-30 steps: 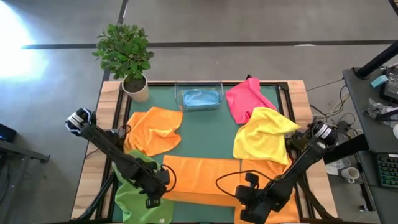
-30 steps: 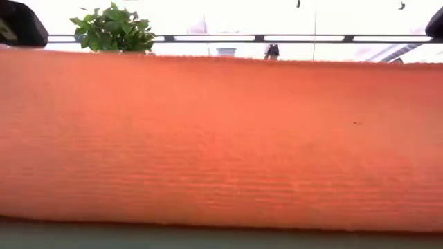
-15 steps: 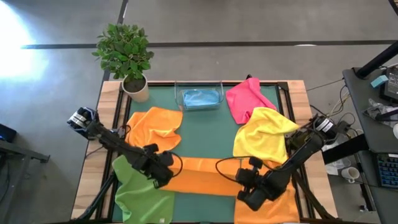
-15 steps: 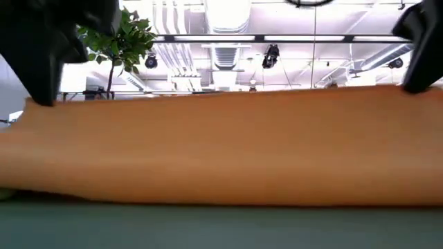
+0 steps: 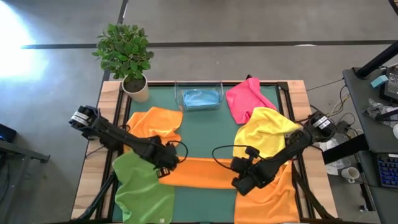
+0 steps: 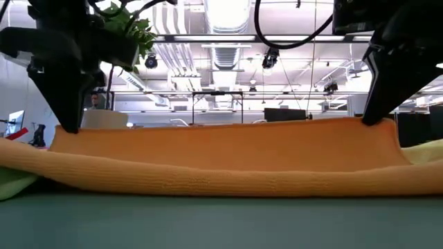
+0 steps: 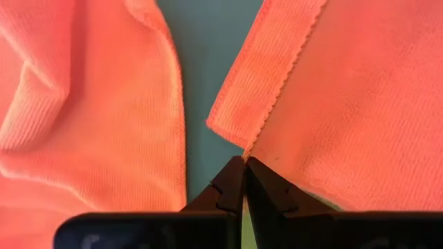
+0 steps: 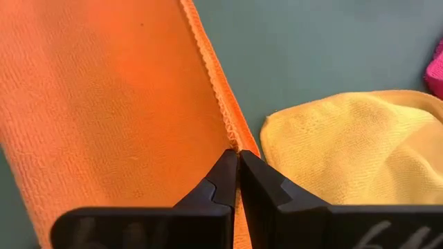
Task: Fold microfiber towels
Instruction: Fold the right orange microfiber towel
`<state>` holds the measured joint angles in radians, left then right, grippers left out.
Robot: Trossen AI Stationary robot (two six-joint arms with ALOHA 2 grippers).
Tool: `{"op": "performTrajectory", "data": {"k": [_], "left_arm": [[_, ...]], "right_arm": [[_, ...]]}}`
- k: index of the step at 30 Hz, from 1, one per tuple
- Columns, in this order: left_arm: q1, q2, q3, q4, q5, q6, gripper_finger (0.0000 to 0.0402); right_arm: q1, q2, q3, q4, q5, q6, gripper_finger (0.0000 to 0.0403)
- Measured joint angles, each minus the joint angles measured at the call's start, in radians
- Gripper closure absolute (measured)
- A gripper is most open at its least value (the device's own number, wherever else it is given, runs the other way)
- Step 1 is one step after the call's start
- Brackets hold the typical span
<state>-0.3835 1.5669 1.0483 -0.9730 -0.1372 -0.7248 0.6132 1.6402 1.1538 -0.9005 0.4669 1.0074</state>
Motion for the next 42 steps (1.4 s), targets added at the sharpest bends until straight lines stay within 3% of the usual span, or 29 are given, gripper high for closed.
{"op": "performTrajectory", "data": {"k": [7,16,20,25,29,33,36,42], "left_arm": [[0.004,0.000,-0.002,0.020,0.002,0.031,0.0389],[0.028,0.000,0.003,0.002,0.005,0.025,0.0282],[0.055,0.000,0.050,-0.067,0.059,0.027,0.0246],[0.078,-0.015,0.127,-0.083,0.071,0.073,0.0235],[0.082,-0.019,0.172,-0.031,0.072,0.152,0.0235],[0.081,-0.018,0.151,0.188,0.100,0.164,0.0235],[0.078,-0.006,0.102,0.343,0.143,0.163,0.0236],[0.076,0.014,0.040,0.389,0.155,0.163,0.0281]], "right_arm": [[-0.001,0.000,0.001,-0.001,-0.005,0.016,0.0381],[-0.005,-0.019,0.001,-0.032,-0.026,0.019,0.0301],[-0.010,-0.090,0.001,-0.081,-0.022,-0.003,0.0275],[-0.039,-0.220,0.001,-0.085,-0.013,-0.065,0.0265],[-0.067,-0.317,-0.017,0.007,-0.047,-0.083,0.0273],[-0.074,-0.378,-0.082,0.215,-0.144,-0.065,0.0293],[-0.068,-0.381,-0.143,0.368,-0.198,-0.060,0.0320],[-0.050,-0.330,-0.239,0.518,-0.257,0.053,0.0389]]}}
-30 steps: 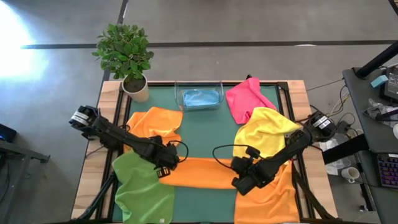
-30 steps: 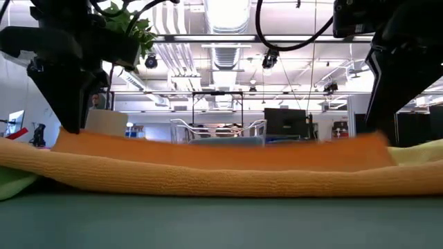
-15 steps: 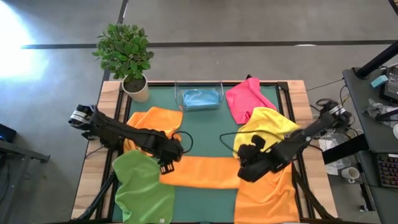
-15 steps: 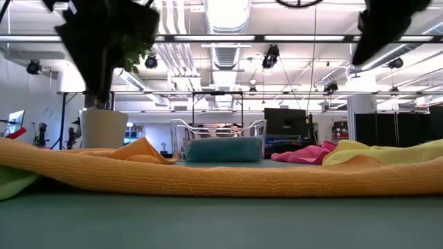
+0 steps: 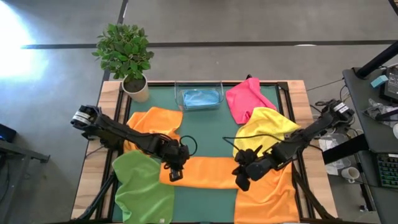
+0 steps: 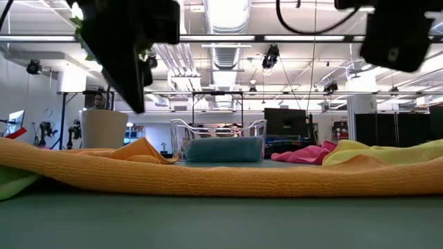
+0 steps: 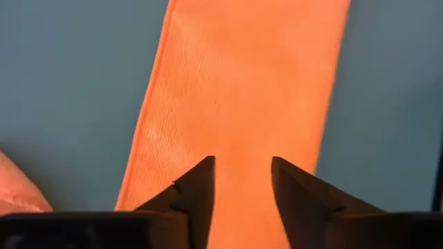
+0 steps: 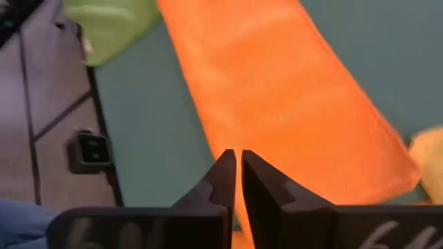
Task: Fold microfiber towels
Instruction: Fold the right orange microfiber towel
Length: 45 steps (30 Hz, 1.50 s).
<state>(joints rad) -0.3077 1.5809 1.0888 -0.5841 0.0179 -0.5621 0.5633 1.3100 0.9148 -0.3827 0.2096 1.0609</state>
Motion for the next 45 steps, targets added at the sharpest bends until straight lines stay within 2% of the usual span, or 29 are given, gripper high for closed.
{"op": "performTrajectory", "data": {"k": [6,8,14,19,25,34,45], "left_arm": [[0.000,0.001,-0.074,0.050,0.000,-0.001,0.0381],[0.000,0.002,-0.102,0.092,0.001,-0.002,0.0395],[0.000,0.018,-0.179,0.231,0.015,-0.037,0.0391],[0.000,0.055,-0.217,0.243,0.017,-0.074,0.0391],[0.000,0.105,-0.223,0.282,0.069,-0.113,0.0391],[0.002,0.108,-0.216,0.281,0.100,-0.140,0.0391],[-0.001,0.109,-0.212,0.375,0.120,-0.143,0.0391]], "right_arm": [[0.002,0.107,-0.010,0.028,-0.095,0.057,0.0394],[0.002,0.152,-0.005,0.029,-0.121,0.056,0.0394],[-0.001,0.259,0.027,0.034,-0.153,0.056,0.0394],[-0.028,0.327,0.028,0.028,-0.159,0.056,0.0394],[-0.092,0.373,0.031,0.029,-0.176,0.022,0.0394],[-0.307,0.371,0.033,0.026,-0.158,-0.165,0.0394],[-0.590,0.371,0.031,0.022,-0.135,-0.467,0.0394]]}}
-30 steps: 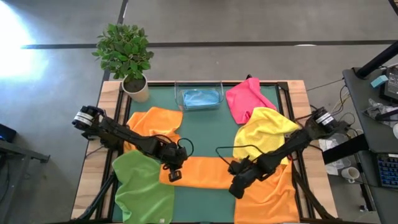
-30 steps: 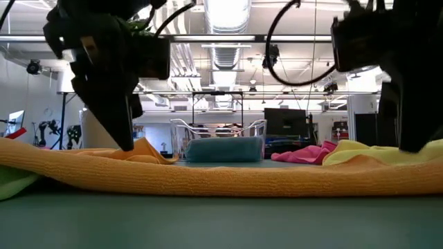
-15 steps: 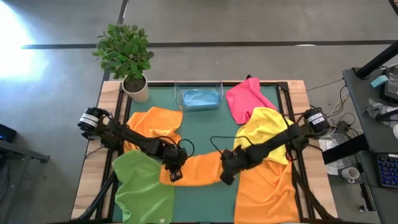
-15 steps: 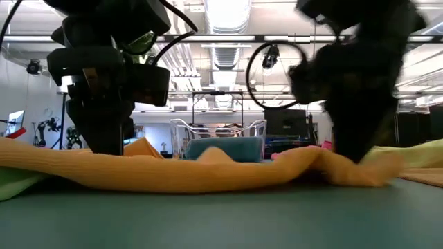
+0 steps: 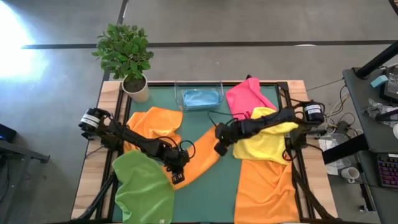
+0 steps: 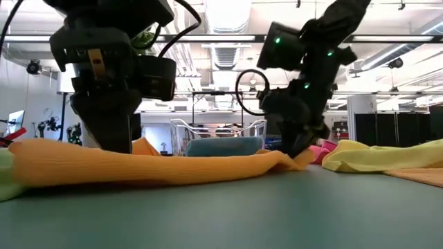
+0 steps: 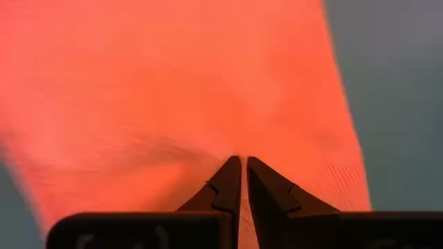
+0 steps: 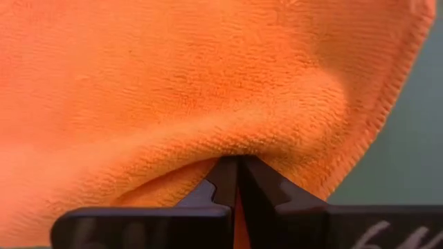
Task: Fold microfiber towels
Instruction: Fold the right orange microfiber towel
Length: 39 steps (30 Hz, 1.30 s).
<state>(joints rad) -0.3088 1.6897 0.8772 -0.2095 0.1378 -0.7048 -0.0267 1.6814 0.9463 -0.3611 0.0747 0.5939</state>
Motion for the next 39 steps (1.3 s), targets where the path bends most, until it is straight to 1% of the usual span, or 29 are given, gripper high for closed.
{"op": "performTrajectory", "data": {"k": [4,8,12,15,20,24,27,29,31,35,39], "left_arm": [[0.000,0.000,0.000,0.000,-0.006,0.003,0.0391],[0.000,-0.001,0.005,-0.009,-0.008,0.004,0.0391],[0.000,-0.022,0.006,-0.010,-0.009,0.004,0.0391],[0.001,-0.054,0.005,-0.029,-0.011,0.005,0.0391],[0.001,-0.136,0.006,-0.143,-0.027,0.005,0.0391],[-0.004,-0.209,0.007,-0.256,-0.044,0.005,0.0391],[-0.011,-0.274,0.004,-0.324,-0.080,0.005,0.0391],[-0.013,-0.319,0.002,-0.371,-0.119,0.005,0.0391],[-0.014,-0.358,-0.001,-0.454,-0.166,0.003,0.0391],[-0.013,-0.434,-0.001,-0.552,-0.237,-0.023,0.0391],[-0.013,-0.490,-0.002,-0.564,-0.269,-0.023,0.0391]], "right_arm": [[-0.060,-0.013,0.001,-0.012,0.011,-0.107,0.0394],[-0.065,-0.053,0.042,-0.125,0.029,-0.194,0.0394],[-0.043,-0.114,0.103,-0.219,0.065,-0.196,0.0394],[0.005,-0.143,0.143,-0.217,0.065,-0.148,0.0394],[0.140,-0.156,0.196,-0.109,0.058,-0.079,0.0394],[0.245,-0.115,0.209,0.066,0.063,-0.032,0.0394],[0.301,-0.073,0.212,0.213,0.102,0.010,0.0394],[0.325,-0.037,0.212,0.288,0.118,0.017,0.0394],[0.340,0.002,0.212,0.358,0.120,0.017,0.0394],[0.355,0.080,0.212,0.434,0.132,0.021,0.0394],[0.354,0.153,0.211,0.513,0.136,0.043,0.0394]]}}
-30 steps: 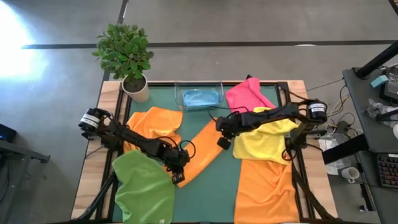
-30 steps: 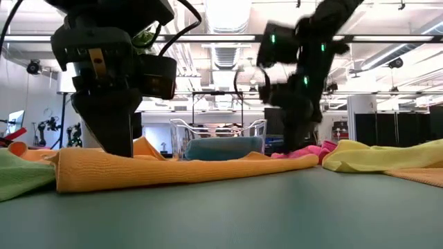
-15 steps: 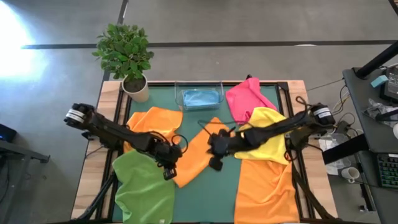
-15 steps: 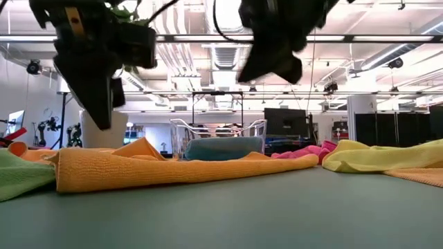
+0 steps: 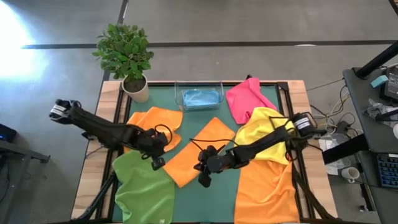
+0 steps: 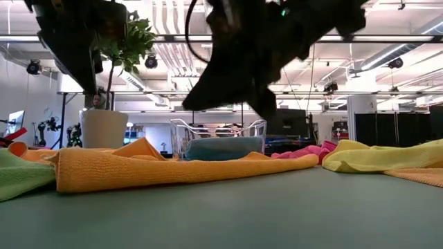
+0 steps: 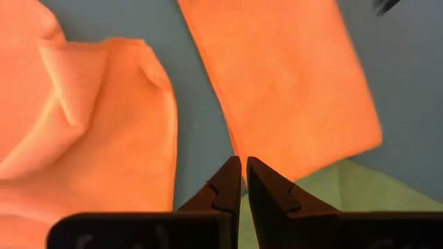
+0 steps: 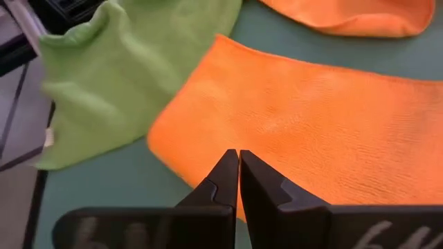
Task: Fold microfiber towels
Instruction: Fold the right orange microfiber towel
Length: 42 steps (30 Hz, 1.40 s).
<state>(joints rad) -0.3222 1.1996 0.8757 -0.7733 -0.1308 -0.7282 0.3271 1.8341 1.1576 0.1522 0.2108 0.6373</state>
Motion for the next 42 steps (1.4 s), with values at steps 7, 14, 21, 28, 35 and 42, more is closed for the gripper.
{"op": "performTrajectory", "data": {"k": [7,14,21,28,35,42], "left_arm": [[0.000,-0.029,0.001,0.001,-0.012,-0.024,0.0391],[0.001,-0.017,0.000,0.003,-0.013,-0.025,0.0391],[0.001,-0.008,-0.013,0.003,-0.013,-0.025,0.0391],[0.001,-0.008,-0.019,0.008,-0.013,-0.025,0.0391],[0.001,-0.008,-0.019,0.013,-0.013,-0.025,0.0391],[0.001,-0.008,-0.019,0.063,-0.012,-0.025,0.0391]], "right_arm": [[0.000,0.085,0.001,0.034,-0.010,0.051,0.0394],[0.002,0.120,0.000,-0.008,-0.078,0.092,0.0394],[0.050,0.054,0.001,-0.272,-0.151,0.150,0.0394],[0.106,0.007,-0.001,-0.311,-0.149,0.152,0.0394],[0.075,0.015,0.001,-0.016,-0.037,0.112,0.0394],[0.011,0.058,0.000,0.018,0.001,0.156,0.0394]]}}
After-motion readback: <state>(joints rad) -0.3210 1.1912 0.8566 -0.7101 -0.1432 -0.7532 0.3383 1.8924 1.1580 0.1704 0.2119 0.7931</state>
